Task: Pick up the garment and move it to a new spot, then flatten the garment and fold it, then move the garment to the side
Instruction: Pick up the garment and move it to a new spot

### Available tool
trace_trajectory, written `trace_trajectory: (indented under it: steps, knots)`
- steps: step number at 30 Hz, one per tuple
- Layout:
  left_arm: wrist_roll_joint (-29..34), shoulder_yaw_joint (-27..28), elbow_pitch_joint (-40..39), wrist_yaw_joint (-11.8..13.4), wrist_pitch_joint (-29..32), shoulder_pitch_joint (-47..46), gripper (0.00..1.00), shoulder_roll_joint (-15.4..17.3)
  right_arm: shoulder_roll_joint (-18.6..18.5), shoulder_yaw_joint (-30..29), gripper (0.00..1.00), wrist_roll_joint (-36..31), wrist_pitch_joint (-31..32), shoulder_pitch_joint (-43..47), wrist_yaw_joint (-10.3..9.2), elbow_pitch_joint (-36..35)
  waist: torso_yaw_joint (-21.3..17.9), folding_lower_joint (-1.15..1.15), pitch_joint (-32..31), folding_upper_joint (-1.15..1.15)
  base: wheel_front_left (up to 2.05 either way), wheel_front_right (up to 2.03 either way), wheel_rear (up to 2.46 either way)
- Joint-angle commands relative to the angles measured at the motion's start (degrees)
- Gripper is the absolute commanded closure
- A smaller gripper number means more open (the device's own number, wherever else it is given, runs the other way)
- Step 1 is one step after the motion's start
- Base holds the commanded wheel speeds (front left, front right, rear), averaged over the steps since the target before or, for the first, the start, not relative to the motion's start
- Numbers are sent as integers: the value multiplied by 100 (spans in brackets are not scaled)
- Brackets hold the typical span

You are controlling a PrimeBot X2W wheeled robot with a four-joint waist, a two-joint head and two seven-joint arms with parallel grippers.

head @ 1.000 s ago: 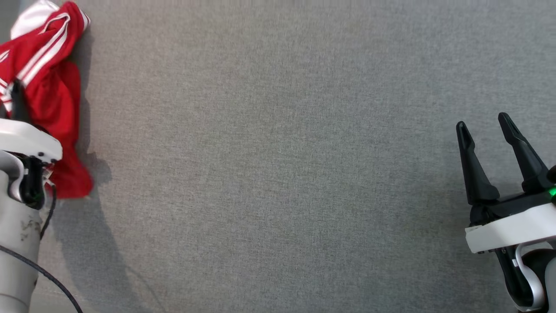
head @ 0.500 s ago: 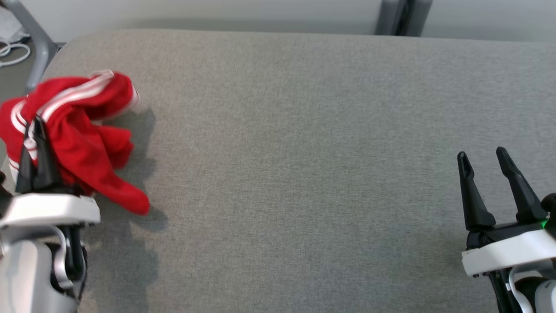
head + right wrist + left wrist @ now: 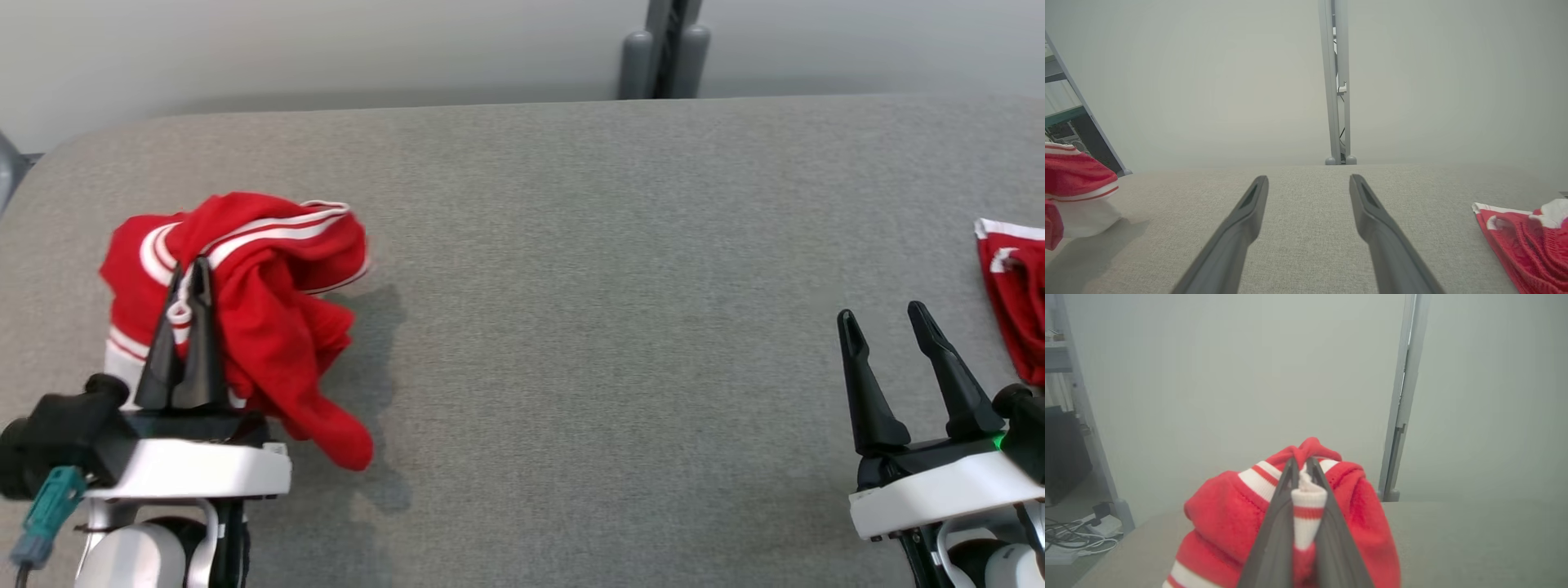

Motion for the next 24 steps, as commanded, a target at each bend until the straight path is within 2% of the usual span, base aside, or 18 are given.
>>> trace_trajectory:
  steps: [1,4,5,8,17,20,24]
  knots:
    - [79,-102,-65,-54,56,-215,100,10,-4,26,0,41,-30,-61,-4,-13,-238,0,56,0,0,0,0]
    - [115,-410,-8,-218,168,-485,100,-55,6,54,0,49,-61,-130,-4,-7,-552,0,176,0,0,0,0]
    - [115,-410,-8,-218,168,-485,100,-55,6,54,0,49,-61,-130,-4,-7,-552,0,176,0,0,0,0]
    - [163,-712,227,-418,257,-840,100,-114,16,115,0,89,-104,-219,-4,23,-964,0,345,0,0,0,0]
    - [363,-1514,1758,-961,375,-1840,100,-399,59,197,0,317,-406,-344,-4,330,-2100,0,914,0,0,0,0]
    - [387,-1695,2287,-1088,317,-2026,100,-531,59,206,0,436,-524,-365,-4,461,-2273,0,1075,0,0,0,0]
    - [326,-1813,2785,-1231,159,-2152,100,-647,59,211,0,555,-671,-361,-3,601,-2290,0,1168,0,0,0,0]
